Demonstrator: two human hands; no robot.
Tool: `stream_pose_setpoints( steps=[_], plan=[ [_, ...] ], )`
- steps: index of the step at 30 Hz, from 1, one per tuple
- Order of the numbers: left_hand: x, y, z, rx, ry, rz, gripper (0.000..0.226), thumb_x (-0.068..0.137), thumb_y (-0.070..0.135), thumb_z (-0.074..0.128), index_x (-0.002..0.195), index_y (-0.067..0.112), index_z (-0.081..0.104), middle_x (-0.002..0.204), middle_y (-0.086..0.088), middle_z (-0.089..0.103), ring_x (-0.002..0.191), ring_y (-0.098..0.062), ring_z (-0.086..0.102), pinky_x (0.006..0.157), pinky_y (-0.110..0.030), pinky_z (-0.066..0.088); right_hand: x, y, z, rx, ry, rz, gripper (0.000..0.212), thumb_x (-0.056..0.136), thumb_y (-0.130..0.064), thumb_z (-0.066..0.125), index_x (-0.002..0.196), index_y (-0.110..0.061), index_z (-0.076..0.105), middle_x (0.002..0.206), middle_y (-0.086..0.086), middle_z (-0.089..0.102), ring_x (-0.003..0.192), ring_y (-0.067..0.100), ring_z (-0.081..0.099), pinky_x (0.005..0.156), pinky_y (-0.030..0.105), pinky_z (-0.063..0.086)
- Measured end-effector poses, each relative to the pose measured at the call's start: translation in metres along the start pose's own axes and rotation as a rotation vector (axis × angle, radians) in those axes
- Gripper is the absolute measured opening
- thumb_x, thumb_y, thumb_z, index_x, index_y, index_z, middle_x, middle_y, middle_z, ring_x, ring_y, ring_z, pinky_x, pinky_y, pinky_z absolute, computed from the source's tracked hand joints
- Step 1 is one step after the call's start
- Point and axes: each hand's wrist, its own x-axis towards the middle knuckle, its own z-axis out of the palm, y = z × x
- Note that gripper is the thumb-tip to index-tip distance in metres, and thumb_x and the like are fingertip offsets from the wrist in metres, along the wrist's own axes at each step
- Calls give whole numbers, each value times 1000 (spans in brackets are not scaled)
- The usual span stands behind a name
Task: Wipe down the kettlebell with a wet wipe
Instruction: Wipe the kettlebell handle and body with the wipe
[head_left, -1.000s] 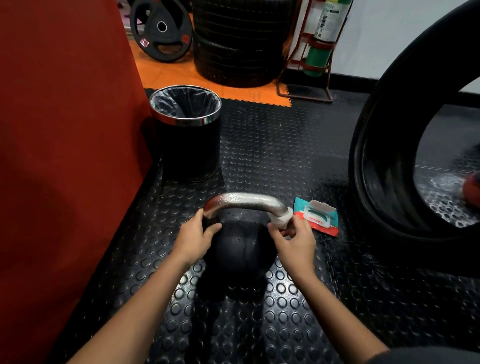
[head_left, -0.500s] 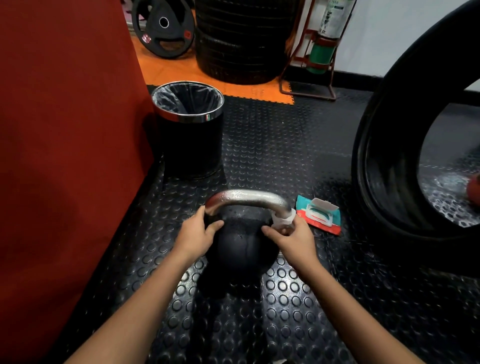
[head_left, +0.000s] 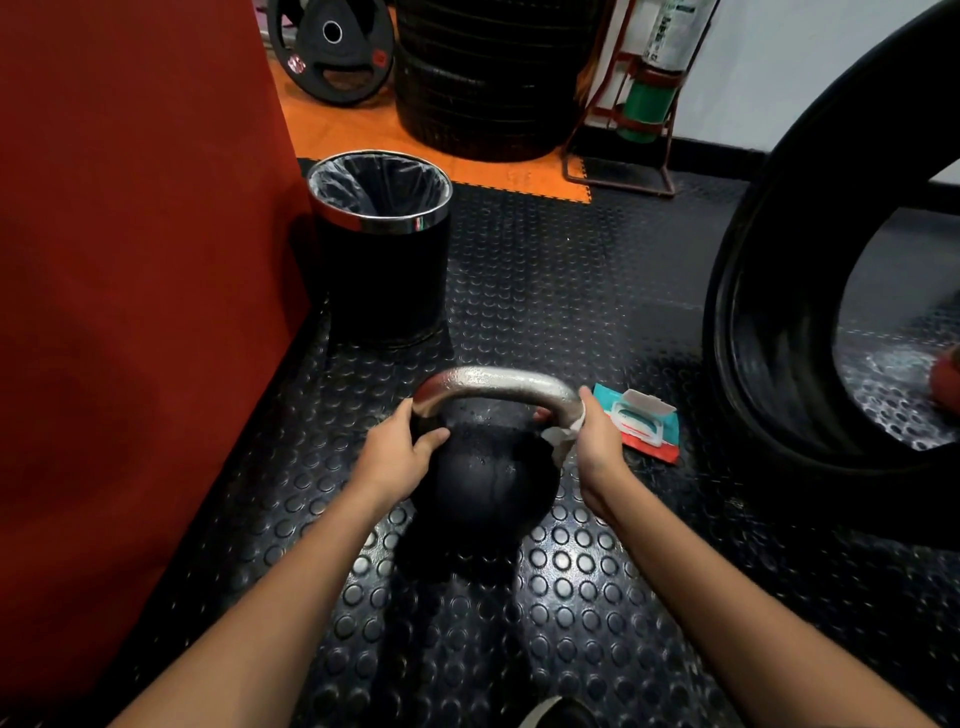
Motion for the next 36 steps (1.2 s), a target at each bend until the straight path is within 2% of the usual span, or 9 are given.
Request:
stream_pose_setpoints(
  steps=[2, 5, 10, 14, 18, 24, 29, 33, 36],
  plan=[
    [0, 0, 0, 5, 3, -6, 36, 93, 35, 63, 124, 18, 54, 102, 6, 60, 99, -17, 57, 79, -25, 37, 1, -1, 5, 23, 12, -21, 48, 105, -45, 41, 103, -9, 72, 83, 7, 74, 65, 19, 67, 67, 31, 53],
    [0, 0, 0, 2, 4, -8, 35, 93, 34, 62, 123, 18, 55, 106, 4, 62, 95, -14, 54, 79, -25, 37, -5, 11, 6, -40, 101, -89, 49, 101, -53, 39, 114, -16, 69, 101, 8, 75, 89, 23, 70, 90, 39, 52],
    [-2, 1, 0, 10, 6, -9, 34, 94, 34, 61, 122, 17, 54, 98, 8, 57, 88, -11, 50, 77, -24, 36, 8, 3, 3, -18, -46, -6, 45, 90, -36, 49, 124, -9, 62, 106, 18, 76, 101, 34, 70, 98, 46, 55],
    [-2, -1, 0, 7, 11, 0, 31, 94, 34, 62, 119, 16, 55, 98, 8, 58, 88, -11, 51, 77, -23, 36, 15, -6, 8, 13, -1, -3, 33, 99, -47, 46, 100, -17, 62, 88, 5, 66, 72, 17, 64, 61, 26, 54],
    [-3, -1, 0, 4, 6, 5, 28, 94, 34, 62, 116, 18, 55, 95, 9, 57, 88, -11, 52, 76, -24, 36, 13, 3, 9, 60, 53, 68, 55, 102, -58, 40, 116, -11, 63, 78, 6, 63, 54, 12, 60, 48, 24, 47],
    [-3, -3, 0, 5, 5, 11, 29, 94, 36, 62, 116, 19, 55, 96, 8, 60, 91, -14, 58, 74, -24, 37, -14, 1, 2, -16, 218, -240, 37, 109, -43, 34, 90, -25, 60, 92, -7, 62, 86, 9, 57, 79, 27, 44],
    [-2, -6, 1, -2, 12, 20, 30, 93, 36, 62, 117, 19, 55, 104, 3, 65, 96, -16, 59, 78, -27, 41, -30, 27, 2, -1, 194, -271, 50, 107, -52, 33, 123, -22, 70, 121, -7, 70, 116, 13, 60, 94, 28, 43],
    [-2, -6, 1, -7, 2, 14, 31, 93, 37, 62, 118, 19, 55, 105, 2, 65, 99, -18, 60, 81, -29, 44, -24, 13, -3, 178, -14, -128, 68, 109, -52, 22, 91, -19, 78, 93, -10, 79, 106, 8, 65, 114, 34, 37],
    [-3, -3, 1, -16, 2, -1, 34, 94, 35, 62, 122, 19, 54, 111, 2, 65, 105, -19, 60, 81, -26, 41, -15, 7, -7, 201, -39, -197, 60, 114, -31, 22, 87, -8, 71, 85, -10, 79, 95, 2, 70, 113, 35, 37]
  ],
)
